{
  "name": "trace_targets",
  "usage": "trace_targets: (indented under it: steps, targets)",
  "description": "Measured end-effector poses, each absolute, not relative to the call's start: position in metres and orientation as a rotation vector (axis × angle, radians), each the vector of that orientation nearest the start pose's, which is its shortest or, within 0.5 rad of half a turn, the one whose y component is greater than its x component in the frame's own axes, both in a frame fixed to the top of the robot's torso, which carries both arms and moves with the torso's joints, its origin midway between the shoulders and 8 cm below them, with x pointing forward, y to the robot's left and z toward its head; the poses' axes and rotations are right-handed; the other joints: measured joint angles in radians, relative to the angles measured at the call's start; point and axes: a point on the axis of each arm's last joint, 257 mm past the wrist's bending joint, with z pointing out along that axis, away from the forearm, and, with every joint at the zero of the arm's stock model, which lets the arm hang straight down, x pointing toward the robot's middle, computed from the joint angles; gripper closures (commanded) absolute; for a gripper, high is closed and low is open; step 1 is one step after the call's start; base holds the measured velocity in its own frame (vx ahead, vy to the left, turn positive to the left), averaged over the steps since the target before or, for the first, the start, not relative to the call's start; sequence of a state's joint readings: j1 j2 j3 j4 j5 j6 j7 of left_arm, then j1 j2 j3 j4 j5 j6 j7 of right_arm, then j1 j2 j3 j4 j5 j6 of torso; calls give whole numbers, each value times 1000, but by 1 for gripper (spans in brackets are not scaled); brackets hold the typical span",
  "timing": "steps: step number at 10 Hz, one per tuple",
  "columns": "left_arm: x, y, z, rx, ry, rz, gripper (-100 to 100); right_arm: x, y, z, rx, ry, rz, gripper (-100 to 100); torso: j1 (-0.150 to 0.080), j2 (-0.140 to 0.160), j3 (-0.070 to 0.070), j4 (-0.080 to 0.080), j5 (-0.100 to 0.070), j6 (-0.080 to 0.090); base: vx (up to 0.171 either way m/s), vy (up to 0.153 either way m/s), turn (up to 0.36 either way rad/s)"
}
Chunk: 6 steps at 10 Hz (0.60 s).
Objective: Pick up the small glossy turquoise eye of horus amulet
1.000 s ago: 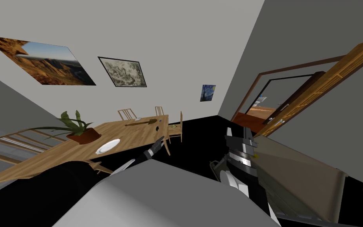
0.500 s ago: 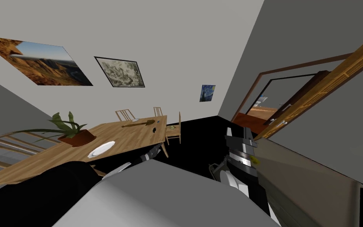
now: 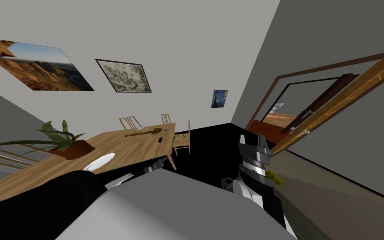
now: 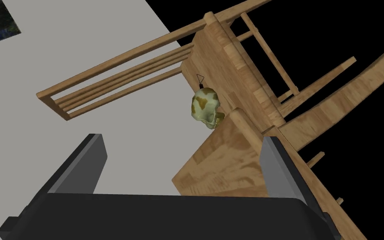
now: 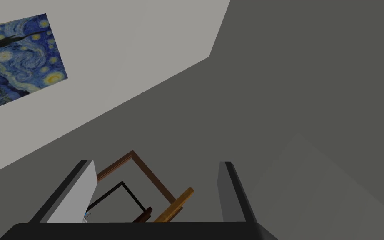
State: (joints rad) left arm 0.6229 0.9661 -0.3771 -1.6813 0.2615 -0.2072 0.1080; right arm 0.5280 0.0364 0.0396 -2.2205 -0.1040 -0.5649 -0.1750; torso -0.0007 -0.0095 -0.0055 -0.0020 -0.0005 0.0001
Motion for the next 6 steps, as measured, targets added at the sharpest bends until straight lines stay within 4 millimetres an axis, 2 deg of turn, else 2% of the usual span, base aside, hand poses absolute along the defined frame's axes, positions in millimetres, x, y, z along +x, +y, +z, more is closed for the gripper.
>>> trace_targets:
  steps: [2,6]
  targets:
    - [233,382,-422,-1074,2134,-767,-100,341,-287,1,834,463,1544,0,1,2,1,0,0,0,114,-10,3]
    - [196,430,-449,-1006,2300,-558,-100,341,-288,1,834,463,1544,0,3,-2,-1,0,1,0,164,17,4]
